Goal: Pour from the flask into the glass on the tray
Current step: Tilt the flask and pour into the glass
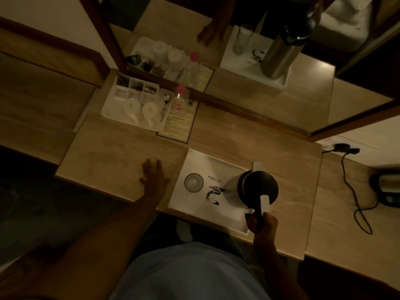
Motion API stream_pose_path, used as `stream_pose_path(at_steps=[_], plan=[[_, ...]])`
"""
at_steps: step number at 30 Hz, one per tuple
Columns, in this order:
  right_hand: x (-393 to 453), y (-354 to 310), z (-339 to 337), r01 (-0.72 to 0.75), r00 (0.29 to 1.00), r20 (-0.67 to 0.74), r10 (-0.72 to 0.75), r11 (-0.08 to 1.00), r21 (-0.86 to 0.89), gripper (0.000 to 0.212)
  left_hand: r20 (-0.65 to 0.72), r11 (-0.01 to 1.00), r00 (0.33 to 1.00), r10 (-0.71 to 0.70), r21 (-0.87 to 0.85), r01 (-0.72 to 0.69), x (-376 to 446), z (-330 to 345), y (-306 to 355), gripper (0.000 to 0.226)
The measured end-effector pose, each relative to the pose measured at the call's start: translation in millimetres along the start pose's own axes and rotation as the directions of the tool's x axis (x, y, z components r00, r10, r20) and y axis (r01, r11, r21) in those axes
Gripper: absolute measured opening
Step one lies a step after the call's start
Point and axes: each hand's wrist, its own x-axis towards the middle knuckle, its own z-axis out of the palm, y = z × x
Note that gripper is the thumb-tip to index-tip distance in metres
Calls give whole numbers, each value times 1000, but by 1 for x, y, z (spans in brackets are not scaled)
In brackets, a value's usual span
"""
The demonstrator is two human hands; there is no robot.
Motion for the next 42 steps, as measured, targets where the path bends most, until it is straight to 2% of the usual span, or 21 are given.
stream_pose_path(at_steps=[1, 4, 8, 11, 17, 19, 24, 30, 39, 42], plan=[[1, -3, -1, 15, 1000, 17, -14, 999, -52, 41, -3, 1000, 1000, -2, -7, 2, 0, 0, -1, 89], [2, -7, -15, 32, 994, 104, -12, 981, -189, 72, 0, 1000, 1000, 2, -13, -2, 0, -1, -1, 90], [-10, -22, -26, 50, 974, 223, 32, 935, -351, 63, 8, 1000, 1000, -4, -19, 4, 1, -4, -1, 88], [-17, -35, -22, 137, 945, 328, 9, 898, -419, 58, 10, 999, 1000, -6, -32, 6, -1, -5, -4, 87], [-16, -63, -4, 62, 876, 445, 187, 870, -488, 69, 20, 999, 1000, 0, -36, 0, -1, -8, -8, 84], [-15, -72, 5, 77, 858, 468, 214, 846, -528, 64, 25, 1000, 1000, 1, -20, 0, -1, -9, -9, 85], [-10, -94, 21, 132, 827, 505, 245, 790, -599, 60, 38, 1000, 999, 0, -30, 1, 0, -10, -11, 85], [-3, -107, 35, 125, 802, 511, 310, 750, -650, 55, 31, 1000, 999, 9, -13, -9, 0, -9, -14, 88], [2, -117, 53, 1, 788, 437, 433, 709, -705, 52, 41, 999, 999, 6, -38, -5, 1, -10, -15, 89], [3, -116, 58, 6, 788, 408, 460, 658, -753, 53, 46, 999, 999, 10, -51, -8, 2, -10, -17, 89]])
